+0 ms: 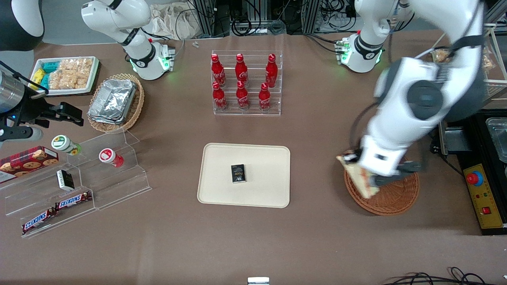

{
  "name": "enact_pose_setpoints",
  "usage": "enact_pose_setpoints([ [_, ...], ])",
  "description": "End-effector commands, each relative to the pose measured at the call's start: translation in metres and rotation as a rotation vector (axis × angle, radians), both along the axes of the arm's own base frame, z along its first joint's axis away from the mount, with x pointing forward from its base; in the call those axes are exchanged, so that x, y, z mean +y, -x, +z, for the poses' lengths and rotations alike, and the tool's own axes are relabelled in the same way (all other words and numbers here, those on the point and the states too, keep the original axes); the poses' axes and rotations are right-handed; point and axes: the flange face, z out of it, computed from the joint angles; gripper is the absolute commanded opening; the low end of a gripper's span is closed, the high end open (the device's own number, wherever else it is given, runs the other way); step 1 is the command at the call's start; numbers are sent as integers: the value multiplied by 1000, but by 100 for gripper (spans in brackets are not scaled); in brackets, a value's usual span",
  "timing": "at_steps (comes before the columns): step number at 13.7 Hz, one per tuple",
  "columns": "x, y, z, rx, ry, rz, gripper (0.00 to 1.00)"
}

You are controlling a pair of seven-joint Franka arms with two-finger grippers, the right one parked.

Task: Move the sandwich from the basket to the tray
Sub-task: 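Lift the sandwich and carry it toward the cream tray, then lower the sandwich onto the tray and open the left gripper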

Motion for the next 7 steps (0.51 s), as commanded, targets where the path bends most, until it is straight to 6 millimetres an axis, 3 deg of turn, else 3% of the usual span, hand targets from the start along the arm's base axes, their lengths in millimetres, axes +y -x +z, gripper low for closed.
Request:
enact_pose_setpoints([
  [1,-75,-11,-45,-22,9,-112,0],
  [3,-128,8,-97,-8,11,-197,0],
  [6,-159,17,-190,26,3,-253,0],
  [7,-171,24,-202,19,6,-272,0],
])
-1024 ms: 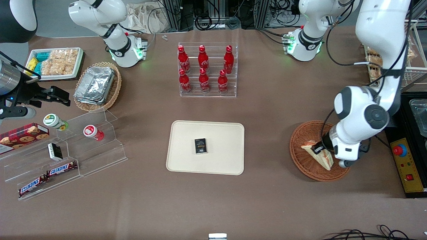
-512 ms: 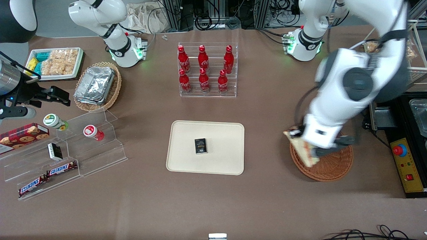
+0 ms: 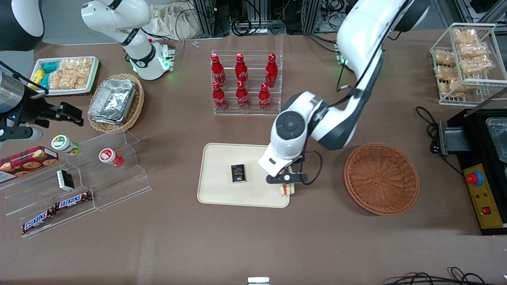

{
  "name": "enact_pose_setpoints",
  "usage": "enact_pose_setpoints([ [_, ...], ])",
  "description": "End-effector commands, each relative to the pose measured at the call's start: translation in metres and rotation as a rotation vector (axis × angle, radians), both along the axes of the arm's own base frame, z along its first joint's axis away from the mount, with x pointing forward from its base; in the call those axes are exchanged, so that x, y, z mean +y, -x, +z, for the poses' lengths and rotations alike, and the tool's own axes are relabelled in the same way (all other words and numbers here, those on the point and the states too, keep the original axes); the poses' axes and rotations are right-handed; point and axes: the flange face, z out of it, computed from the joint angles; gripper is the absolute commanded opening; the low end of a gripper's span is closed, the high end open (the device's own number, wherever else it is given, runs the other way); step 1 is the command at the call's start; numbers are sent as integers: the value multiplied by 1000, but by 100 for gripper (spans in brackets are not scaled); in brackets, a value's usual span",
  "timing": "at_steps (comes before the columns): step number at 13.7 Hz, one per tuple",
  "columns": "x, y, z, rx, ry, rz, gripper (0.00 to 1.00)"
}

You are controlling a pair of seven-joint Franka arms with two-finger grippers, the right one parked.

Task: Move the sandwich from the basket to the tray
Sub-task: 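Lower the sandwich onto the tray and open the left gripper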

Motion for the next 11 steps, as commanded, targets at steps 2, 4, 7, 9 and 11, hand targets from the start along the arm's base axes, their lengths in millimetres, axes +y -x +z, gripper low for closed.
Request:
enact_pose_setpoints([
  [2,-21,3,-43,-19,-39,-70,0],
  [4,-24,7,-56,-20,-63,-90,26],
  [7,-24,7,-52,-28,-63,-82,100],
  [9,-18,1,-30,-44,-62,-70,100],
  [11,-7,-5,9,-56,-53,-40,100],
])
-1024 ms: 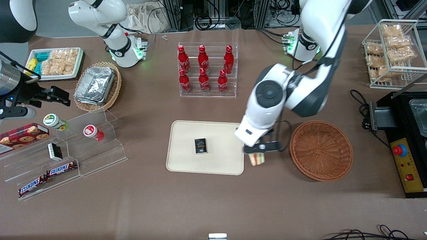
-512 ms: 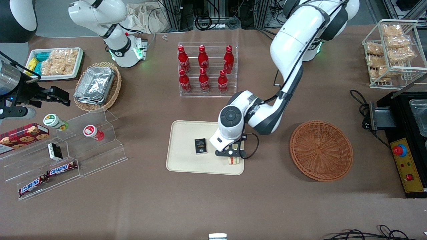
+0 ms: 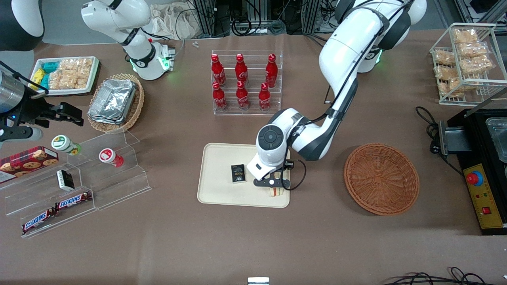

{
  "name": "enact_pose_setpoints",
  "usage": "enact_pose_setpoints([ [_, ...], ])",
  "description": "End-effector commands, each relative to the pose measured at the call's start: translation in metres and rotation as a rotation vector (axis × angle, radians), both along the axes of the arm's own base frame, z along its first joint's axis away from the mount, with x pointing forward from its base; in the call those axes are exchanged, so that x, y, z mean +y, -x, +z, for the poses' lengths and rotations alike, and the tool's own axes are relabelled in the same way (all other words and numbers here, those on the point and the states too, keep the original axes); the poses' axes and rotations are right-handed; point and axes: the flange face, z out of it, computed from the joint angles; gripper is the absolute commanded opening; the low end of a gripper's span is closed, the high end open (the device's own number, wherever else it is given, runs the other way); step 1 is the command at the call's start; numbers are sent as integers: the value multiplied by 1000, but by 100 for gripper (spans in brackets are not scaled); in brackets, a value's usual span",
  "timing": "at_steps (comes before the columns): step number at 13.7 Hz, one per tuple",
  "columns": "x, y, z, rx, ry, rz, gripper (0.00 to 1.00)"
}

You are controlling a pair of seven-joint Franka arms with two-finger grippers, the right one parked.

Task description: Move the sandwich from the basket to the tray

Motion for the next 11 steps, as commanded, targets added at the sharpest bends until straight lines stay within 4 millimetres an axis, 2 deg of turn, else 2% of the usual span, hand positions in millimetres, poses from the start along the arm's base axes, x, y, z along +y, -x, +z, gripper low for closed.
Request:
enact_pose_setpoints([
  [1,27,-12,69,-19,-17,42,100],
  [2,48,-19,95,-10,-32,62,100],
  [4,102,-30,134,33,-72,112,100],
  [5,121,-28,158,25,-69,95,100],
  [6,152,-28,181,21,-60,104,100],
  [7,175,-22,204,18,-24,128,100],
  [9,230,-22,226,28,25,160,100],
  [10,248,-20,236,22,31,127,100],
  [11,275,-21,246,23,39,126,100],
])
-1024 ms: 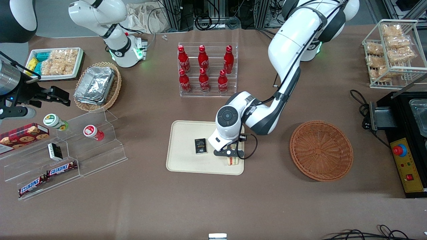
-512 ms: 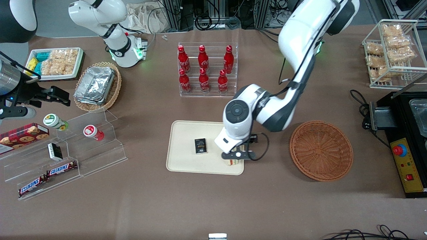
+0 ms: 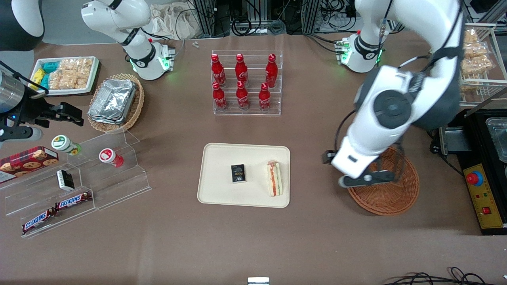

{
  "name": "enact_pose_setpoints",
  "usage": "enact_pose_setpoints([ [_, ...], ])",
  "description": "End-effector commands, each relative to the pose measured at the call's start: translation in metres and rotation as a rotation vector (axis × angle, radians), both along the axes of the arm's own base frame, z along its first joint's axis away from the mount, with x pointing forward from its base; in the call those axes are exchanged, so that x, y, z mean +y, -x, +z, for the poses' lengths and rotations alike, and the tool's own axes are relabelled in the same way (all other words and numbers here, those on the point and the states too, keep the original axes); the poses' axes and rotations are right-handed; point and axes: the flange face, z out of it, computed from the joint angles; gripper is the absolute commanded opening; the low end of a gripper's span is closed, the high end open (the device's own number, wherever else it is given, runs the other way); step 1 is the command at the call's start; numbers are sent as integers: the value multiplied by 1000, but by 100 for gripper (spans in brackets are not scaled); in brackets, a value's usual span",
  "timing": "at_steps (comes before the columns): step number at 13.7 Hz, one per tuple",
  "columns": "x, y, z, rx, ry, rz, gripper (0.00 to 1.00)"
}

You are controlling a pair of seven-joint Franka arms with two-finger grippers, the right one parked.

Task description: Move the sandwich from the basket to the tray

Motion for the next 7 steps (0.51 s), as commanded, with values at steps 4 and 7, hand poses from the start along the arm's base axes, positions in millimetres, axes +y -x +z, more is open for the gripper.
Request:
enact_pose_setpoints([
  [4,106,22,19,32,26,-173,100],
  [7,142,20,26,53,21,-234,100],
])
